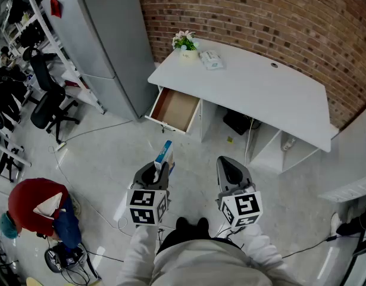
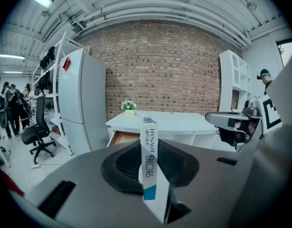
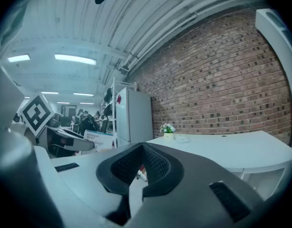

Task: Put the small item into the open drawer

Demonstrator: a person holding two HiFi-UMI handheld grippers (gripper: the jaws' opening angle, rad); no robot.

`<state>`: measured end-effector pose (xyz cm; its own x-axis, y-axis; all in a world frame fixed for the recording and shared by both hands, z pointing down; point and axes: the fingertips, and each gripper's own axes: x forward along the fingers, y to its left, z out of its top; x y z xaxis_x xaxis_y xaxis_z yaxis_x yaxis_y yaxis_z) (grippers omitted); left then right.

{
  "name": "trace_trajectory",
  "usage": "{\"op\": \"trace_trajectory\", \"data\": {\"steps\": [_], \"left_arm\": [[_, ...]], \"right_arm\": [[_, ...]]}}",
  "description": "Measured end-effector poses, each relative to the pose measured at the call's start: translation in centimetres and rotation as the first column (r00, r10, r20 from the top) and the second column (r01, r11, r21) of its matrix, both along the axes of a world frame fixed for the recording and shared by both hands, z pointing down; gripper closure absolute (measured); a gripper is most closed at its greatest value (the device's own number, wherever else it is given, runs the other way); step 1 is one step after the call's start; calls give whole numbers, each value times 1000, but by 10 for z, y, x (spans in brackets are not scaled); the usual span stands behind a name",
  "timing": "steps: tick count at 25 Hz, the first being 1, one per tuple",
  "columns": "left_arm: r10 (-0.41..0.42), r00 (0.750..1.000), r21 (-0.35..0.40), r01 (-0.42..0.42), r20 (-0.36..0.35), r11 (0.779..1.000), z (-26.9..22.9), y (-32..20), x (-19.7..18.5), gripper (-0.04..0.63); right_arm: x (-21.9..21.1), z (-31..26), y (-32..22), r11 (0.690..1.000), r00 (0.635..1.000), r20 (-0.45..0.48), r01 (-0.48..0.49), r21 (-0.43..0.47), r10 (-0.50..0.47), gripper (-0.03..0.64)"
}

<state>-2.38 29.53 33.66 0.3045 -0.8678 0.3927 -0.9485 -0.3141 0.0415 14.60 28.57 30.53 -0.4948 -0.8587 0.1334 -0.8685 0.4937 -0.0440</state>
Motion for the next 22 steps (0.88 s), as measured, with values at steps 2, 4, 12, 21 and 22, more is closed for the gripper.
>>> {"op": "trace_trajectory", "data": {"steps": [2, 4, 12, 21, 22], "left_arm": [[-4, 1000, -2, 4, -2, 1000, 2, 1, 1, 508], [-5, 1000, -5, 5, -5, 1000, 3, 2, 2, 508], [-26, 1000, 4, 26, -3, 1000, 1, 0, -2, 508], [-30, 1000, -9, 30, 6, 999, 12, -26, -9, 508], [-30, 1000, -12, 30, 7, 999, 14, -31, -11, 508]], "right_arm": [[2, 0, -1, 1000, 1000, -1, 0, -2, 0, 592], [5, 1, -1, 1000, 1000, 3, -1, -7, 1, 591], [6, 3, -1, 1000, 1000, 27, 12, -11, -12, 591], [0, 12, -26, 1000, 999, 42, 4, -26, -3, 591], [-3, 14, -31, 1000, 999, 43, 3, -30, -2, 591]]}}
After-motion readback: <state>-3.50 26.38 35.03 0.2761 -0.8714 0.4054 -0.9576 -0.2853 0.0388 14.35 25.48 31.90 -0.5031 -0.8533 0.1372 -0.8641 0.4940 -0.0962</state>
